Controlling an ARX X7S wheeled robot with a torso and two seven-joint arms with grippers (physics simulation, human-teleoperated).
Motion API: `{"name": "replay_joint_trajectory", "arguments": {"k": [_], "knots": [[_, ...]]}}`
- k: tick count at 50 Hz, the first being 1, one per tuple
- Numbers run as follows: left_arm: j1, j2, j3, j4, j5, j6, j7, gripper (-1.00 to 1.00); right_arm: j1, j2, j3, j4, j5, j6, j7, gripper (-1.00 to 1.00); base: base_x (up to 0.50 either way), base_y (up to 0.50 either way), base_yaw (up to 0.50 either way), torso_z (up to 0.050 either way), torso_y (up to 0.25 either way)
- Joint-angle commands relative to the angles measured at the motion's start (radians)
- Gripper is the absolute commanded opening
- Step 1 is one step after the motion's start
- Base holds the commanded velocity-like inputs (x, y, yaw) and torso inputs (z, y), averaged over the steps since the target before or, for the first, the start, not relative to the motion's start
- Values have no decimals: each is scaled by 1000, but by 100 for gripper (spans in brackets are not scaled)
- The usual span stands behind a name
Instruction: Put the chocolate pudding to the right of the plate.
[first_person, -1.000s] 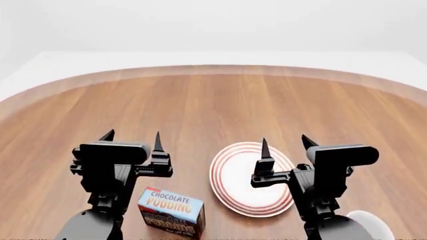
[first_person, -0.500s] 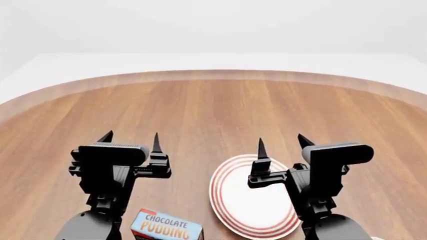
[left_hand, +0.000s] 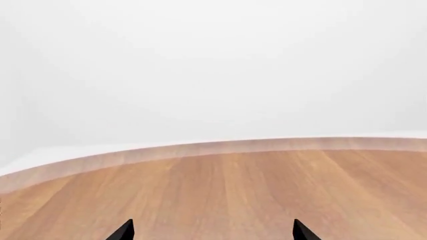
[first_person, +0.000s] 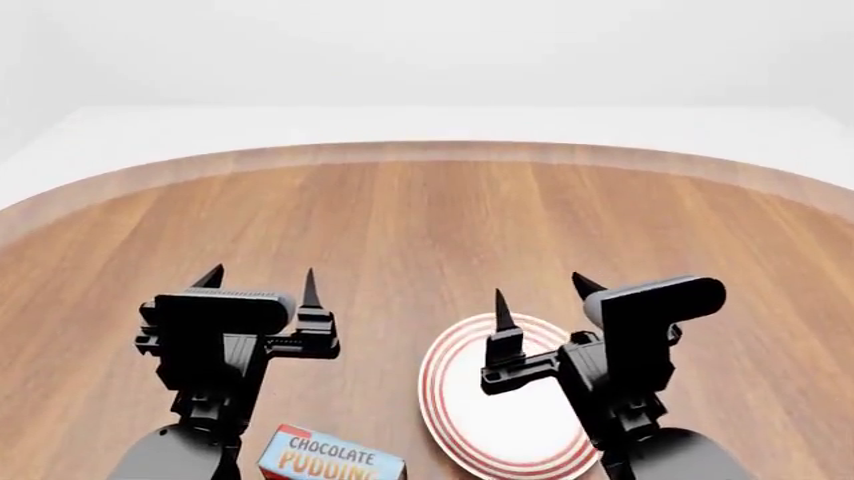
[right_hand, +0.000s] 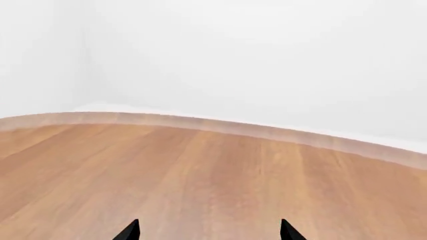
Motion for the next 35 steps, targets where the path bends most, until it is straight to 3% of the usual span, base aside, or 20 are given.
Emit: {"name": "replay_joint_trajectory", "arguments": {"k": [1, 3, 7, 8, 10, 15, 21, 35], "knots": [[2, -5, 2, -6, -4, 6, -4, 100, 63, 56, 61, -209, 195, 311, -32, 100, 0, 0, 0, 0, 0], [2, -6, 4, -6, -4, 6, -6, 100, 130, 63, 111, -250, 287, 481, -35, 100, 0, 0, 0, 0, 0], [1, -7, 4, -11, -4, 10, -8, 100, 232, 59, 193, -300, 361, 672, -7, 100, 0, 0, 0, 0, 0], [-1, -7, 0, -13, -7, 10, -9, 100, 245, 86, 210, -281, 455, 695, 9, 100, 0, 0, 0, 0, 0], [1, -8, 0, -6, -8, 4, -12, 100, 257, 105, 222, -249, 530, 692, 72, 100, 0, 0, 0, 0, 0], [-1, -10, 2, -13, -9, 8, -14, 100, 260, 169, 173, -221, 634, 683, 67, 100, 0, 0, 0, 0, 0], [-9, -13, 4, -13, -12, 1, -17, 100, 327, 262, 102, -138, 934, 687, 230, 100, 0, 0, 0, 0, 0], [-16, -16, 19, -17, -9, -2, -26, 100, 374, 340, -80, -67, 965, 650, 214, 100, 0, 0, 0, 0, 0]]}}
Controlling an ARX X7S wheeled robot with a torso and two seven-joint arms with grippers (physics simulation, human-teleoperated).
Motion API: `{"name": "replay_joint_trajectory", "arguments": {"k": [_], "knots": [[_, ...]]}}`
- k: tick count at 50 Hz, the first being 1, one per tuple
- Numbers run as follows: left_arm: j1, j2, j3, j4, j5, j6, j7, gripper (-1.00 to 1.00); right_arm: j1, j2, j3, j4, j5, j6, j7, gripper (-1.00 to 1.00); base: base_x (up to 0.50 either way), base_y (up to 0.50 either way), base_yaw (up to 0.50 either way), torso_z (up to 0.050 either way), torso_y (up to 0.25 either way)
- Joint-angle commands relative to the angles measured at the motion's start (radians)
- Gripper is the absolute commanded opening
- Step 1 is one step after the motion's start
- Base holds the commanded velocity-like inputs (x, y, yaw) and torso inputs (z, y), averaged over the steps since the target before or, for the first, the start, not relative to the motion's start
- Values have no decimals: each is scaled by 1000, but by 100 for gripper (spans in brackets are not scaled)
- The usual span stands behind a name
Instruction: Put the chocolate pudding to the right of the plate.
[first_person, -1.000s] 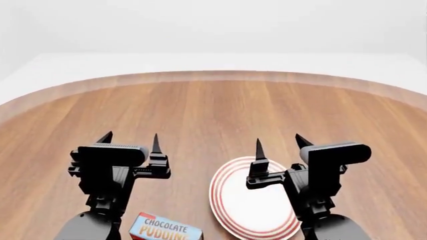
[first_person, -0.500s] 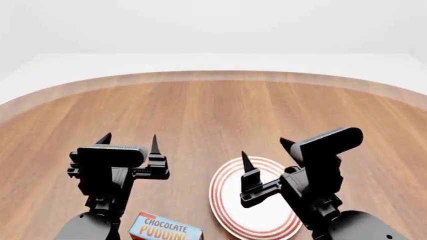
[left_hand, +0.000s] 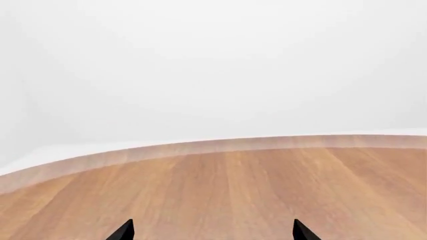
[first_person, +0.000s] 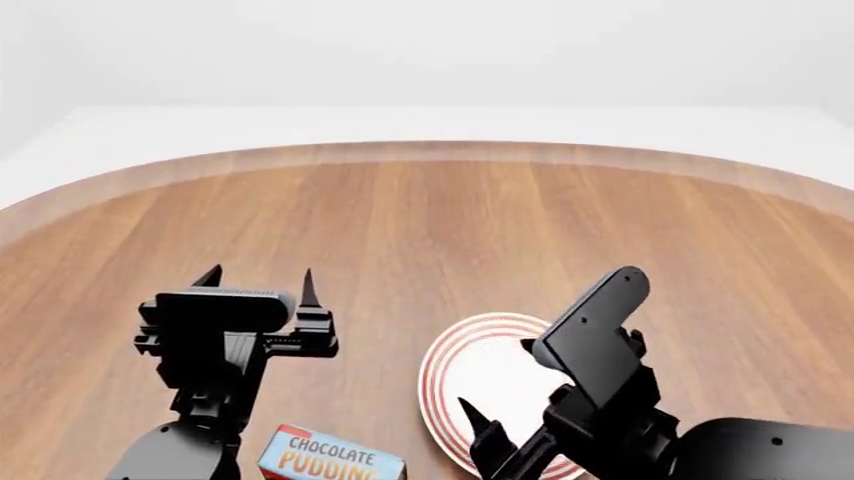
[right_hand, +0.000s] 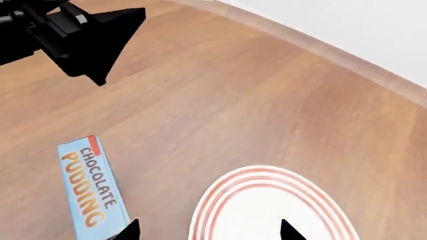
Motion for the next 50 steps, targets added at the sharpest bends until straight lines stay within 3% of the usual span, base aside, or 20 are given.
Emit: {"name": "replay_joint_trajectory", "arguments": {"k": [1, 5, 27, 50], "knots": [[-7, -3, 11, -1, 0, -5, -7, 100, 49, 70, -111, 57, 105, -3, 18, 100, 0, 0, 0, 0, 0], [-6, -5, 14, 1, 1, -6, -10, 100, 70, 71, -108, 69, 168, -11, 17, 100, 0, 0, 0, 0, 0], [-14, -12, 26, -15, 0, 0, -19, 100, 200, 15, -323, 169, -3, -90, -200, 100, 0, 0, 0, 0, 0], [-22, -17, 38, -9, -7, -5, -30, 100, 160, -23, -530, 293, -173, -191, -338, 100, 0, 0, 0, 0, 0]]}}
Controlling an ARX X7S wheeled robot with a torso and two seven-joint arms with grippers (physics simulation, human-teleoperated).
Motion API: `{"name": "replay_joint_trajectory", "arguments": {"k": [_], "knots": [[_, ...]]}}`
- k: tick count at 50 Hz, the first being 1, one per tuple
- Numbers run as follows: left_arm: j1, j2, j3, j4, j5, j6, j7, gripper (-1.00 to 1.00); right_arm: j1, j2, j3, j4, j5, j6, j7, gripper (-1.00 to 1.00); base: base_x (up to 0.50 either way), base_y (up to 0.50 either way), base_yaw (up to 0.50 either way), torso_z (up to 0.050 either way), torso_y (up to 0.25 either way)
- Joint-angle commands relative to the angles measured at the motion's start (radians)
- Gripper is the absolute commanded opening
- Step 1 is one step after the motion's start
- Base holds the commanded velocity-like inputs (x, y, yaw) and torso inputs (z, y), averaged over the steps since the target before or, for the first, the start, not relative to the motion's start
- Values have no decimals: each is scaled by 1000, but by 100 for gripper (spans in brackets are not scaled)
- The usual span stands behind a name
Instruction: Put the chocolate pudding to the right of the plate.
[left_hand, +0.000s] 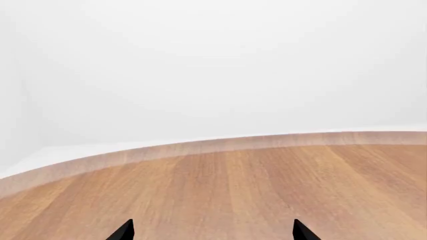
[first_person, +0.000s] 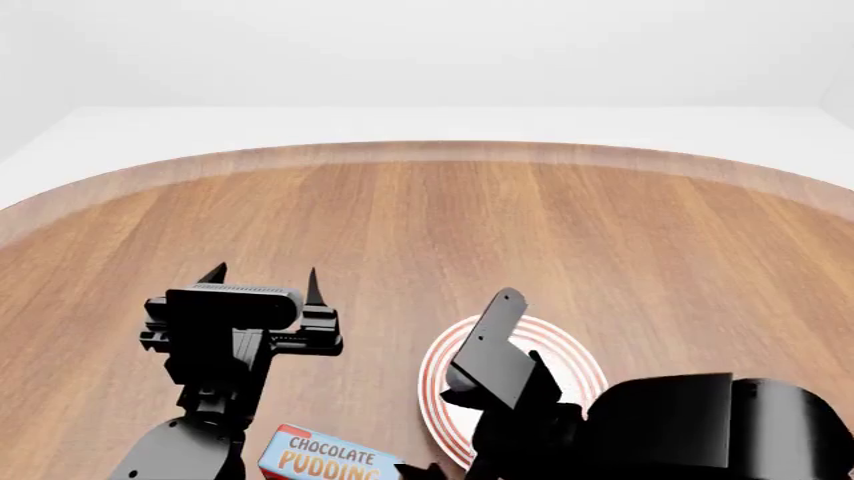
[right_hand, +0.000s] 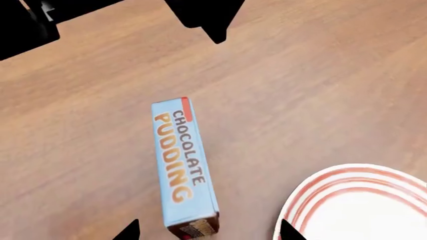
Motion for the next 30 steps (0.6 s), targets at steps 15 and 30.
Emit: {"name": "replay_joint_trajectory", "arguments": {"k": [15, 30], "knots": [[-7, -7, 13, -6, -4, 3, -10, 100, 30, -36, -139, 94, -88, -41, -64, 100, 0, 0, 0, 0, 0], [-9, -10, 24, -8, -6, 4, -17, 100, 88, -92, -238, 194, -162, -95, -143, 100, 0, 0, 0, 0, 0]]}}
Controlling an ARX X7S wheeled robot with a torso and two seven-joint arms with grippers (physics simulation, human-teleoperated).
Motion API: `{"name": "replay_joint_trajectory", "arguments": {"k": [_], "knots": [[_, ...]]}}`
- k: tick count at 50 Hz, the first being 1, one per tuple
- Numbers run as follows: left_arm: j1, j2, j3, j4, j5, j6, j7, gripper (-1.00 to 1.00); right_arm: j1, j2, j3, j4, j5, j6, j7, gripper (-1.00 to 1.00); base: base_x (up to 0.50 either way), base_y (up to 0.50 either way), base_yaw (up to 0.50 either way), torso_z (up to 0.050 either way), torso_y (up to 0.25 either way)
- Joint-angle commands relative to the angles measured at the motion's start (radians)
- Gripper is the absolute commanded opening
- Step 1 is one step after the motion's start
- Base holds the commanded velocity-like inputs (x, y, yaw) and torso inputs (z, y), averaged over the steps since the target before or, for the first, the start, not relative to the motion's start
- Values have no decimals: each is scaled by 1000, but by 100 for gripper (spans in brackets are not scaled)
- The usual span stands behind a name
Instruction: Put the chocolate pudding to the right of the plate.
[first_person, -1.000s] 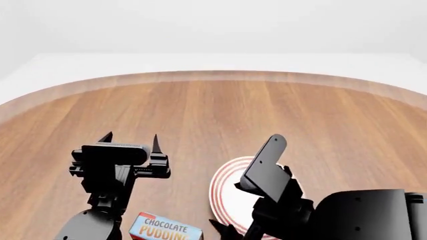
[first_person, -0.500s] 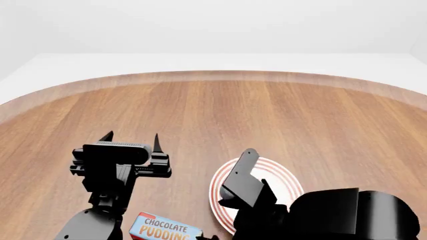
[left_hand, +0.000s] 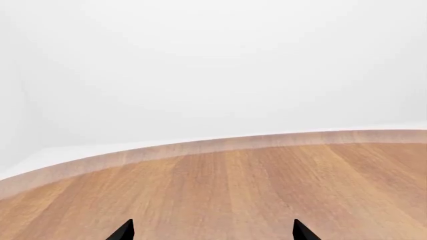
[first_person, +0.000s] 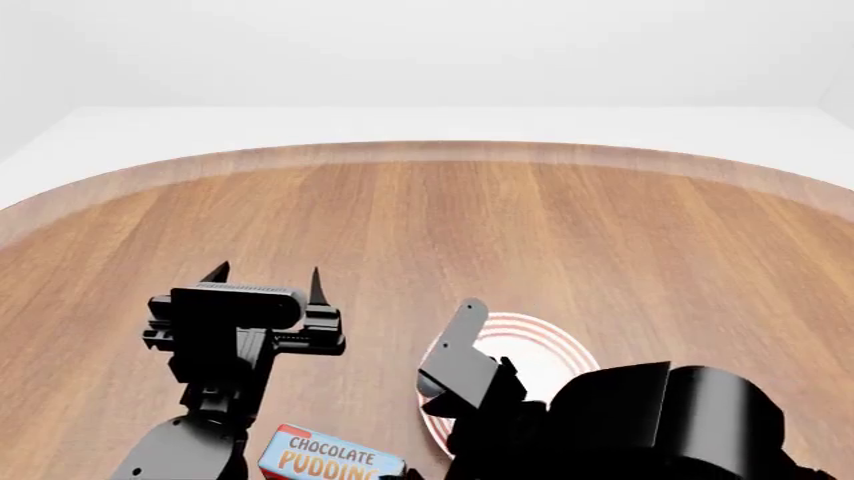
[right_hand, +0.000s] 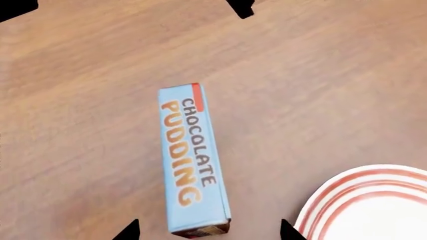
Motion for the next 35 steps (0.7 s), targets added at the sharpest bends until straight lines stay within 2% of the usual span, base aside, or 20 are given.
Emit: {"name": "replay_joint_trajectory", "arguments": {"k": [1, 35], "knots": [[0, -2, 9, -2, -1, 3, -6, 100, 31, -39, -87, 84, -67, -52, -68, 100, 0, 0, 0, 0, 0], [3, -14, 16, 7, -18, 6, -16, 100, 13, -148, -282, 428, -230, -225, -256, 100, 0, 0, 0, 0, 0]]}}
